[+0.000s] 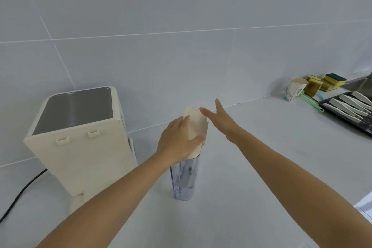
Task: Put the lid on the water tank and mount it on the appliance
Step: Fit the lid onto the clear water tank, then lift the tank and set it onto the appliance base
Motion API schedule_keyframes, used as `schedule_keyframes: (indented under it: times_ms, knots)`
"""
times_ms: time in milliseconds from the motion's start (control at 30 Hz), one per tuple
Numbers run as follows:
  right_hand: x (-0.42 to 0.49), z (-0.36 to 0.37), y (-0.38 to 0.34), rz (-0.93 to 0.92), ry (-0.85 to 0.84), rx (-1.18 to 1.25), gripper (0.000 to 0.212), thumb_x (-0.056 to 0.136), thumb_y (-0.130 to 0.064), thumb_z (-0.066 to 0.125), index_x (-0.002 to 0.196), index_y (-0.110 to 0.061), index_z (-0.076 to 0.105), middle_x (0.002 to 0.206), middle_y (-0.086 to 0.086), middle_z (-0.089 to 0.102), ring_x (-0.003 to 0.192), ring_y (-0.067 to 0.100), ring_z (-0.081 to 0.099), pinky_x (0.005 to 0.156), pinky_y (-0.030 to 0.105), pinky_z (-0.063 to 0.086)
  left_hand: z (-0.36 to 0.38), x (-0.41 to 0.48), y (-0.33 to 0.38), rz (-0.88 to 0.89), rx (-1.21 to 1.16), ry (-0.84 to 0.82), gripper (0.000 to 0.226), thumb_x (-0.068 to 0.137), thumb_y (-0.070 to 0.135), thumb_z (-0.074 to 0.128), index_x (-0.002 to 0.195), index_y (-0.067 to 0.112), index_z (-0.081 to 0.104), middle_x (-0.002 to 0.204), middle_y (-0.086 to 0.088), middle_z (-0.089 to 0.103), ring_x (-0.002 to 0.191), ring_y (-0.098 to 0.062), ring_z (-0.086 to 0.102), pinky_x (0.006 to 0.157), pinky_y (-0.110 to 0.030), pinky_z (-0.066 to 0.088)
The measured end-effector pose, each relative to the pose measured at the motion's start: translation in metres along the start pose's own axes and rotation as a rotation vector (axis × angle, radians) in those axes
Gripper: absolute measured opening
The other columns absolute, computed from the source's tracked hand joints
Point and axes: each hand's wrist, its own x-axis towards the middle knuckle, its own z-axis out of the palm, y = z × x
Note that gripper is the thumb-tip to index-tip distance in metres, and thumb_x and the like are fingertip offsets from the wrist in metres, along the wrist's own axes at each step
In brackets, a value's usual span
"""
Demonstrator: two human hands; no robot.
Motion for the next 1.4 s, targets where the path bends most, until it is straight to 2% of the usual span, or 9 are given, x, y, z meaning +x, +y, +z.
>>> schedule_keyframes:
  times_ms: [167, 267, 367, 433, 533, 833, 967, 1233, 1400]
  knots:
    - [0.031, 0.019, -0.021, -0.136, -0.098, -0.424, 0.063, 0.089, -0.046, 0.040, 0.144, -0.020, 0.021, 0.153, 0.012, 0.024, 0.141, 0.028, 0.024, 0.113, 0.041, 0.021, 0.021, -0.024, 0.004, 0.180, 0.269, 0.025, 0.066, 0.087, 0.043, 0.048, 0.139, 0.007, 0.029, 0.148, -0.011, 0.033, 0.139, -0.022, 0.025, 0.114, -0.033, 0.018]
    - [0.041, 0.028, -0.023, -0.099, -0.164, -0.588, 0.056, 0.089, -0.047, 0.038, 0.139, -0.021, 0.035, 0.150, 0.010, 0.033, 0.137, 0.028, 0.032, 0.110, 0.039, 0.026, 0.026, -0.027, -0.003, 0.234, 0.371, 0.050, 0.060, 0.060, 0.043, 0.077, 0.106, 0.006, 0.064, 0.107, -0.007, 0.070, 0.103, -0.019, 0.065, 0.083, -0.025, 0.052]
    - [0.043, 0.032, -0.020, -0.082, -0.152, -0.677, 0.050, 0.090, -0.044, 0.037, 0.135, -0.023, 0.039, 0.141, 0.010, 0.043, 0.127, 0.030, 0.042, 0.101, 0.039, 0.035, 0.025, -0.027, -0.008, 0.220, 0.416, 0.067, 0.063, 0.041, 0.045, 0.084, 0.093, 0.013, 0.072, 0.094, 0.001, 0.075, 0.088, -0.011, 0.071, 0.066, -0.019, 0.055]
    - [0.041, 0.032, -0.018, -0.089, -0.119, -0.701, 0.046, 0.090, -0.044, 0.033, 0.131, -0.026, 0.042, 0.135, 0.011, 0.047, 0.120, 0.031, 0.046, 0.098, 0.041, 0.040, 0.022, -0.028, -0.006, 0.193, 0.385, 0.081, 0.065, 0.060, 0.043, 0.076, 0.114, 0.009, 0.062, 0.120, -0.005, 0.066, 0.112, -0.013, 0.061, 0.085, -0.020, 0.050]
    - [0.039, 0.031, -0.014, -0.085, -0.084, -0.705, 0.040, 0.091, -0.042, 0.029, 0.126, -0.029, 0.044, 0.127, 0.013, 0.046, 0.115, 0.034, 0.046, 0.096, 0.043, 0.041, 0.016, -0.025, -0.010, 0.179, 0.332, -0.020, 0.057, 0.091, 0.028, 0.044, 0.141, 0.011, 0.025, 0.154, -0.002, 0.023, 0.142, -0.014, 0.019, 0.110, -0.028, 0.025]
    - [0.030, 0.020, -0.004, 0.001, 0.024, -0.584, 0.039, 0.085, -0.045, 0.040, 0.117, -0.024, 0.047, 0.112, 0.013, 0.050, 0.092, 0.030, 0.050, 0.087, 0.039, 0.042, -0.010, -0.014, -0.054, 0.192, 0.309, -0.085, 0.057, 0.092, 0.023, 0.045, 0.144, 0.017, 0.021, 0.156, 0.002, 0.015, 0.143, -0.010, 0.012, 0.114, -0.024, 0.012]
    - [0.018, 0.014, 0.003, -0.008, 0.007, -0.471, 0.040, 0.087, -0.039, 0.043, 0.119, -0.015, 0.046, 0.118, 0.015, 0.056, 0.094, 0.025, 0.047, 0.085, 0.035, 0.042, -0.022, -0.005, -0.072, 0.190, 0.240, -0.183, 0.062, 0.093, 0.021, 0.046, 0.145, 0.012, 0.014, 0.157, -0.003, 0.007, 0.144, -0.012, 0.003, 0.107, -0.011, -0.003]
    - [-0.008, 0.009, 0.020, -0.022, 0.038, -0.288, 0.043, 0.089, -0.037, 0.045, 0.127, -0.016, 0.042, 0.125, 0.013, 0.052, 0.097, 0.024, 0.045, 0.078, 0.030, 0.037, -0.030, 0.016, -0.088, 0.102, 0.163, -0.290, 0.078, 0.089, 0.014, 0.054, 0.145, 0.012, 0.002, 0.157, 0.001, -0.007, 0.144, -0.011, -0.007, 0.114, -0.023, 0.005]
    - [-0.016, 0.011, 0.028, -0.049, 0.023, -0.209, 0.049, 0.089, -0.040, 0.044, 0.135, -0.022, 0.035, 0.136, 0.010, 0.047, 0.120, 0.027, 0.045, 0.094, 0.034, 0.036, -0.025, 0.018, -0.091, 0.081, 0.044, -0.227, 0.085, 0.083, 0.011, 0.062, 0.146, 0.012, 0.004, 0.157, 0.000, -0.007, 0.144, -0.011, -0.006, 0.115, -0.026, 0.007]
